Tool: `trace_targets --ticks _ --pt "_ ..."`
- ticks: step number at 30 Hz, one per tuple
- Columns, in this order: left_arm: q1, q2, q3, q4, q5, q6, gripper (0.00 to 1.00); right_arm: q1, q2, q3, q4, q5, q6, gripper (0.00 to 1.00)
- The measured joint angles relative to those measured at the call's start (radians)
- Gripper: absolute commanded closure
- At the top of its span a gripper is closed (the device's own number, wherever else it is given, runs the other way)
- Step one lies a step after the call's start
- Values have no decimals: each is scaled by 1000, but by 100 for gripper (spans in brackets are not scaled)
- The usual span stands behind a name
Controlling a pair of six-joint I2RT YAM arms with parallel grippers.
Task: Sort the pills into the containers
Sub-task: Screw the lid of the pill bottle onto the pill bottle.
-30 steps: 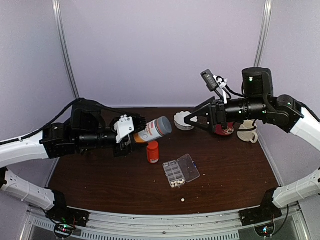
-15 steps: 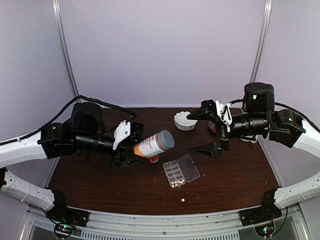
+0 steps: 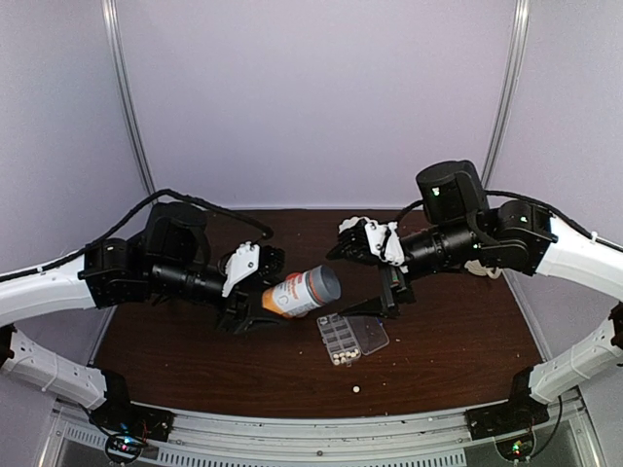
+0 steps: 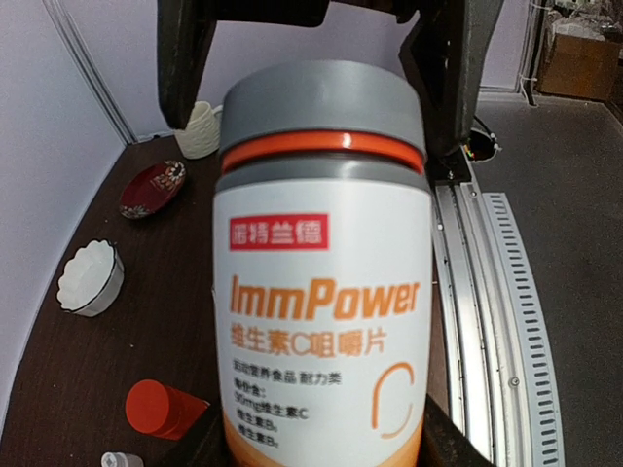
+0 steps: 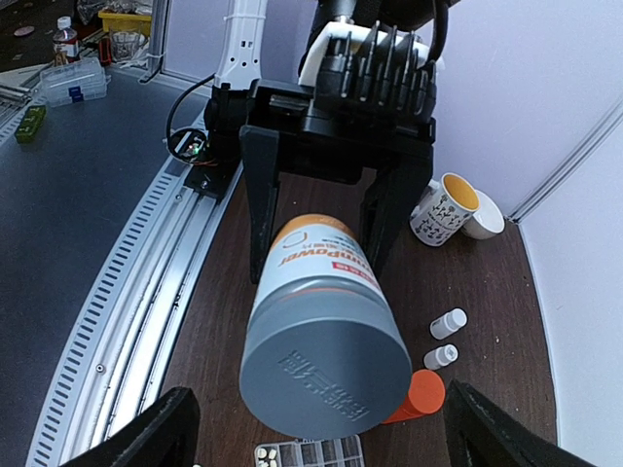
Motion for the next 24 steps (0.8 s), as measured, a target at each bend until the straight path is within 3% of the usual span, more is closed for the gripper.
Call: trace_targets --ticks 7,14,17,24 --pt "0 14 27 -3 3 3 100 3 16 15 -5 -7 -3 21" --pt "0 23 28 -5 3 3 100 6 22 16 -1 -7 -2 21" --pt "0 27 28 -12 3 3 100 6 22 16 5 -8 1 28" --pt "0 30 28 -18 3 3 100 6 22 16 16 -11 5 30"
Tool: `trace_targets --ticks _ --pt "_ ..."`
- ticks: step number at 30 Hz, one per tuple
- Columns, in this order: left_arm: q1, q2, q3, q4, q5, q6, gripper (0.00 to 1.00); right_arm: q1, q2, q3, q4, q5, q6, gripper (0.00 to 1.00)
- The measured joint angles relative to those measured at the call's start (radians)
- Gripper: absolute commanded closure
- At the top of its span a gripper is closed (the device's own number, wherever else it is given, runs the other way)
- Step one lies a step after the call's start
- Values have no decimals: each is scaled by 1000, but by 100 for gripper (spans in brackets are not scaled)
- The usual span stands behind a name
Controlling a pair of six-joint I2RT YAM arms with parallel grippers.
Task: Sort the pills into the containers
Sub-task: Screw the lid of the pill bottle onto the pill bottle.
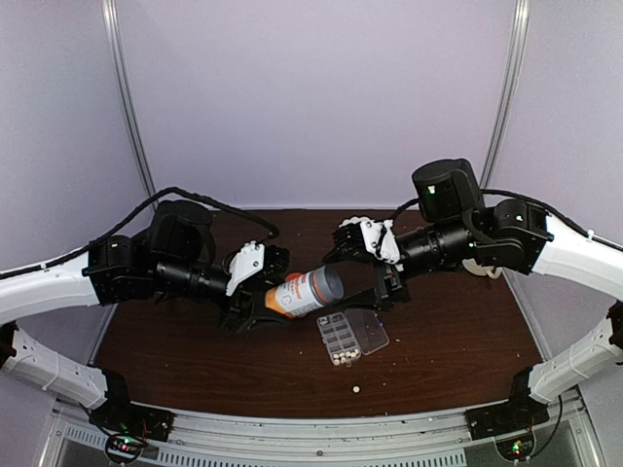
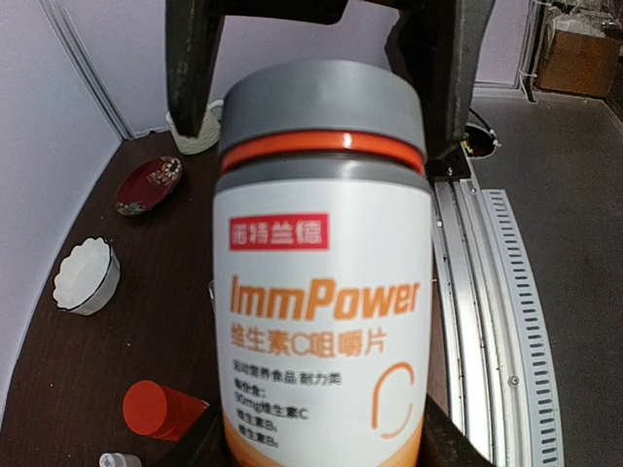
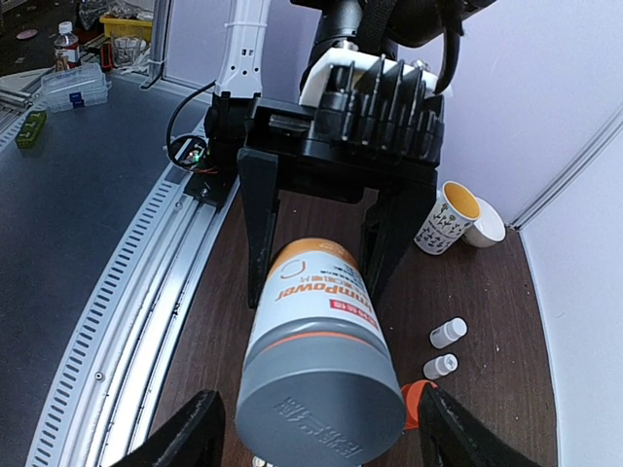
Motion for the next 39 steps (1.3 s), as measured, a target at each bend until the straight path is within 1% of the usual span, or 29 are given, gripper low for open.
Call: trace_targets --ticks 5,8,12,15,16,20,25,29,30,34,38,39 --pt "0 0 0 0 0 0 100 0 0 0 0 1 0 31" --pt "0 0 0 0 0 0 100 0 0 0 0 2 1 38" --pt "0 0 0 0 0 0 100 0 3 0 0 4 -1 43" --pt "0 0 0 -2 0 1 100 0 6 0 -3 6 2 44" --pt "0 0 0 -2 0 1 100 1 7 1 -3 8 2 45" --pt "0 0 1 -10 0 4 100 2 15 11 -18 16 8 58" --pt "2 0 2 -16 4 4 100 3 28 34 -40 19 27 66" --pt "2 0 2 -25 -6 2 100 5 47 66 -70 26 71 81" --pt "2 -1 2 -27 -10 -1 100 6 58 83 -84 29 87 82" --pt "2 -8 2 -37 -31 -5 100 10 95 137 -106 37 190 83" --pt "2 -14 1 -39 -64 -8 100 11 104 149 -101 38 320 83" --pt "1 -15 1 -39 -70 -8 100 11 104 149 -99 37 350 79"
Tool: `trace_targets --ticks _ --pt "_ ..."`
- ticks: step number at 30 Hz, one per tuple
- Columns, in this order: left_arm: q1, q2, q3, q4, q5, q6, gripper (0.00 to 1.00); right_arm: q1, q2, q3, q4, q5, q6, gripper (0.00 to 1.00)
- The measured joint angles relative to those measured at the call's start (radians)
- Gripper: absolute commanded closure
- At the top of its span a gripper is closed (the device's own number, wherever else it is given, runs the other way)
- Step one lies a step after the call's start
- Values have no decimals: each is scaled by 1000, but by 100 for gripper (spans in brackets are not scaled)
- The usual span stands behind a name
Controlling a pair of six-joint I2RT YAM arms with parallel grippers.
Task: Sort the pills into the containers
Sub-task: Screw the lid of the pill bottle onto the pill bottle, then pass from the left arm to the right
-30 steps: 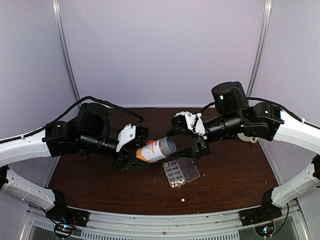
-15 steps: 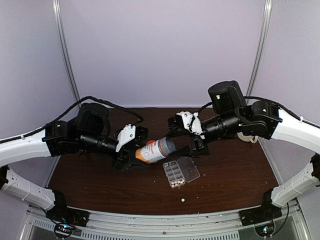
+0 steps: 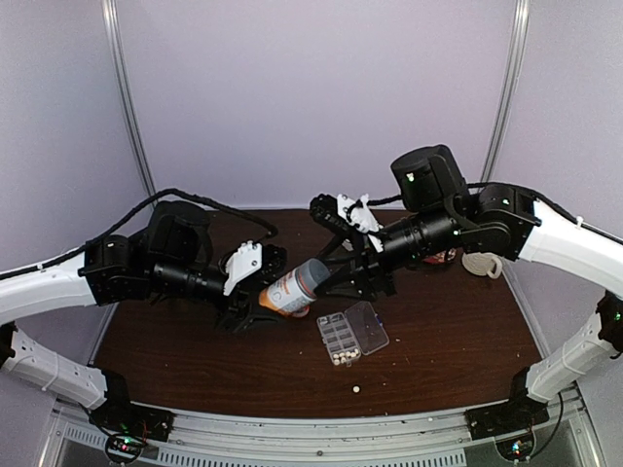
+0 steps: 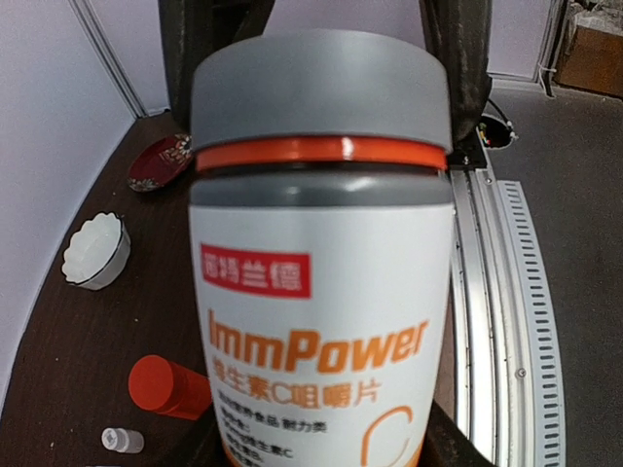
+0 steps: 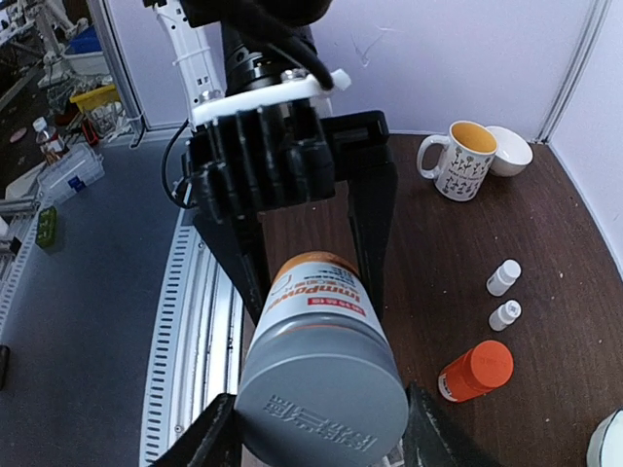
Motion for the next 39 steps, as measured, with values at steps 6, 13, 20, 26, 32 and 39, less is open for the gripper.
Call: trace_targets --ticks 6,13,20,26,32,39 --pt "-6 -2 0 12 -41 9 100 0 -20 -32 34 3 167 15" --pt "-1 -4 -1 63 -149 31 100 -2 -79 -57 41 60 373 0" --pt "-1 -14 -6 74 -203 48 100 -7 -90 -56 42 158 575 0" --pt "-1 -14 -6 80 -205 55 100 -7 -64 -35 42 210 669 0" --pt "-1 -13 -6 89 -196 60 100 -7 -21 -13 38 214 691 4" --pt "-1 1 -6 94 -178 65 100 -7 10 33 37 208 691 14"
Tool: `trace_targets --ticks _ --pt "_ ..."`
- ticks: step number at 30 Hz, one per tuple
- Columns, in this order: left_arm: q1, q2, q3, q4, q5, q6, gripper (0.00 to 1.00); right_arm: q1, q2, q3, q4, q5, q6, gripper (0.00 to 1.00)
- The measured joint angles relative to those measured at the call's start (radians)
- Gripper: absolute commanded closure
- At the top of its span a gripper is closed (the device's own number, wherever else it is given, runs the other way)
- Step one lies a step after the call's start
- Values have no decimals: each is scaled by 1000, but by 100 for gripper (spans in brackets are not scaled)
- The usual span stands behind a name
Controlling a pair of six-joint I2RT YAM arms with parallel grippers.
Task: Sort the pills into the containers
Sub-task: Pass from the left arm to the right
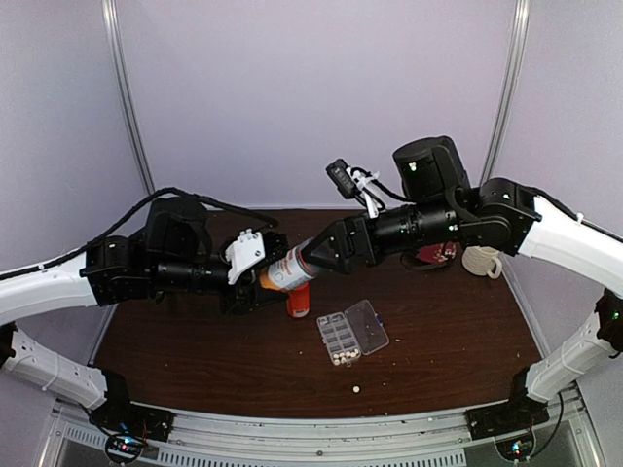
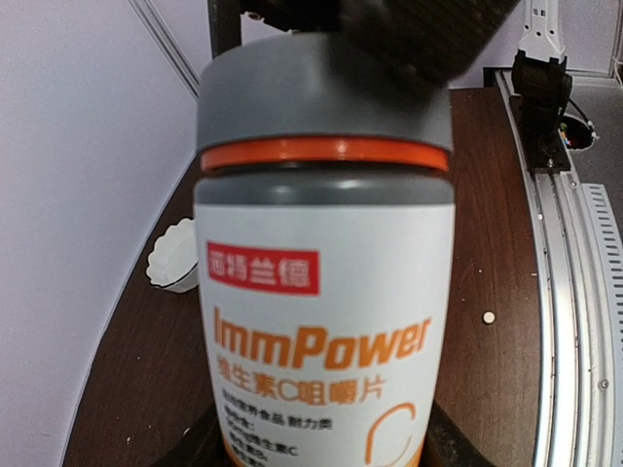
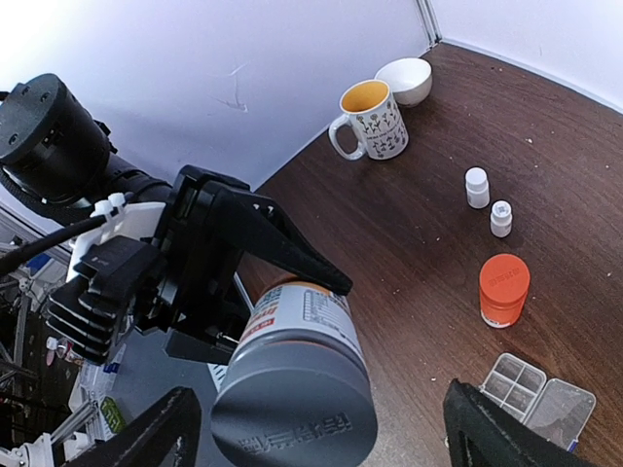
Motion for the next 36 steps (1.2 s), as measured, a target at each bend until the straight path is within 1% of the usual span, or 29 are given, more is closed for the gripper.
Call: trace_targets --ticks 5,10,12,15,17,18,19,20,21,24,27,28,32,36 --pt "0 13 0 0 1 3 100 0 31 3 0 -10 6 23" --pt "0 14 0 -5 0 7 100 1 63 21 -8 -37 8 43" --pt "0 14 0 -5 0 9 100 1 69 31 -14 -47 11 47" --pt "0 14 0 -5 -3 16 100 1 75 44 -27 -58 18 48" --pt "-2 14 0 -7 -11 21 100 1 83 54 -36 -61 19 45" --pt "-2 14 0 -10 -16 24 100 -1 87 58 -41 -64 19 39" --pt "-3 14 0 -13 -22 26 100 -1 90 60 -44 -69 20 28" --pt "-3 14 0 -18 -28 30 100 -2 92 61 -45 -72 22 19" --pt "-5 14 0 -19 -33 37 100 -4 93 61 -46 -77 35 15" --pt "-12 16 0 -19 -50 56 100 -5 94 60 -42 -94 37 12" --pt "-13 19 0 -22 -53 65 100 -5 86 56 -37 -111 17 13" --pt "-13 19 0 -21 -52 67 100 -5 81 54 -39 -114 4 15" --pt "-13 19 0 -20 -48 67 100 -5 62 51 -55 -120 -47 32" --pt "-14 19 0 -21 -42 70 100 -6 62 51 -87 -122 -69 43"
